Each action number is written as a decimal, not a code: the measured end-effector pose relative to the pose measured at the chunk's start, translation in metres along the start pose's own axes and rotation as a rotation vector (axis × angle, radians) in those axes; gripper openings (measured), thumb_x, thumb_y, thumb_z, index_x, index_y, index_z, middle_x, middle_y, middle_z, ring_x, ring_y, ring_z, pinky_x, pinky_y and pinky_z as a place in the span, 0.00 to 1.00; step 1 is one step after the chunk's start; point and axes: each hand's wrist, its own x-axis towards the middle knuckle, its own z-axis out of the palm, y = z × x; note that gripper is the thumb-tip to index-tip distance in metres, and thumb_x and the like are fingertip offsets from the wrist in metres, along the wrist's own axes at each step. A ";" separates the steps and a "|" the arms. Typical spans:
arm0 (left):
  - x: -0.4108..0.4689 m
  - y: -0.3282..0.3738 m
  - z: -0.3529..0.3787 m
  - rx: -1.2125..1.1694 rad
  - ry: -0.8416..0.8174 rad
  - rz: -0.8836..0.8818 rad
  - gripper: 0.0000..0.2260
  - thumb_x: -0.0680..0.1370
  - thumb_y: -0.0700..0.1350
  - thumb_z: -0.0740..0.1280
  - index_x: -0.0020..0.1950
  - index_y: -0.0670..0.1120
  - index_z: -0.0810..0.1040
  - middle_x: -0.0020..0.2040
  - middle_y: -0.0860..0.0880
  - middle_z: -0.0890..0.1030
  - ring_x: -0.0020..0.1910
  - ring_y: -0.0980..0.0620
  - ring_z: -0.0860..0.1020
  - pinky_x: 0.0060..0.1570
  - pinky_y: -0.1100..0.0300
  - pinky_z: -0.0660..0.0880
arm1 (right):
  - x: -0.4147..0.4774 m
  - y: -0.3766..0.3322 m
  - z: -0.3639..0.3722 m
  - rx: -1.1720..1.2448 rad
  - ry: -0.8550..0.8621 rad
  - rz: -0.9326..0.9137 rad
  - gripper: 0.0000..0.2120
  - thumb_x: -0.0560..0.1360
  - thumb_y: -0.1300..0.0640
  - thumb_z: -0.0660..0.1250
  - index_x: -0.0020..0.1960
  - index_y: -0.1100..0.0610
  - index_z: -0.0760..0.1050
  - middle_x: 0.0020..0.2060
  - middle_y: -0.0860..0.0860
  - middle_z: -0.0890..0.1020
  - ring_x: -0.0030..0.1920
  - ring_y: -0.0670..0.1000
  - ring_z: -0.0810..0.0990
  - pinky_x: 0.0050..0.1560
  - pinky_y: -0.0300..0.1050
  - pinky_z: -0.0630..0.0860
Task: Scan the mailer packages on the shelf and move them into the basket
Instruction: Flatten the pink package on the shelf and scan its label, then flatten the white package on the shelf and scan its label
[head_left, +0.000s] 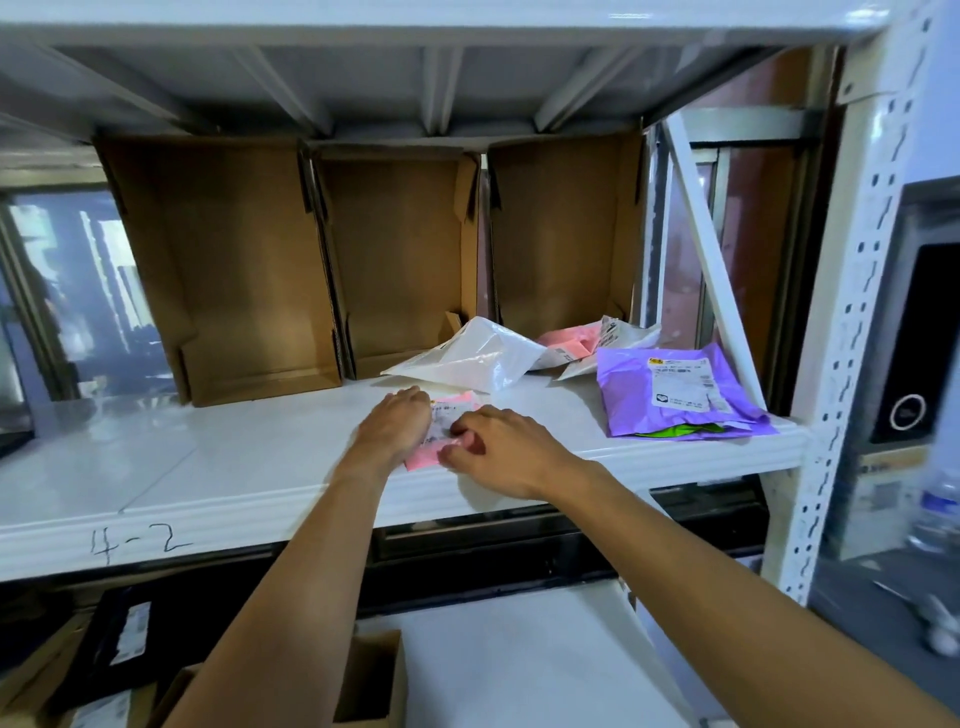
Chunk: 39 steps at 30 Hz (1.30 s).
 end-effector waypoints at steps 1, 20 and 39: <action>-0.001 0.000 0.000 -0.050 0.000 -0.014 0.19 0.85 0.41 0.47 0.70 0.39 0.70 0.74 0.40 0.69 0.71 0.42 0.67 0.71 0.50 0.63 | -0.004 0.000 -0.001 -0.013 -0.004 -0.008 0.25 0.79 0.36 0.57 0.69 0.49 0.71 0.66 0.51 0.74 0.62 0.54 0.73 0.57 0.50 0.71; -0.009 -0.002 0.003 -0.252 -0.021 -0.082 0.21 0.86 0.44 0.43 0.74 0.40 0.66 0.76 0.41 0.66 0.74 0.40 0.65 0.72 0.50 0.60 | -0.039 0.048 -0.037 -0.324 0.012 0.214 0.25 0.81 0.35 0.51 0.61 0.51 0.75 0.58 0.53 0.81 0.58 0.57 0.78 0.60 0.51 0.71; -0.005 -0.019 -0.001 -0.755 -0.072 -0.082 0.23 0.73 0.55 0.63 0.69 0.61 0.72 0.71 0.54 0.72 0.69 0.50 0.71 0.71 0.50 0.66 | 0.074 0.032 -0.043 -0.266 0.348 0.318 0.21 0.79 0.57 0.62 0.72 0.49 0.69 0.56 0.57 0.83 0.54 0.61 0.80 0.48 0.49 0.75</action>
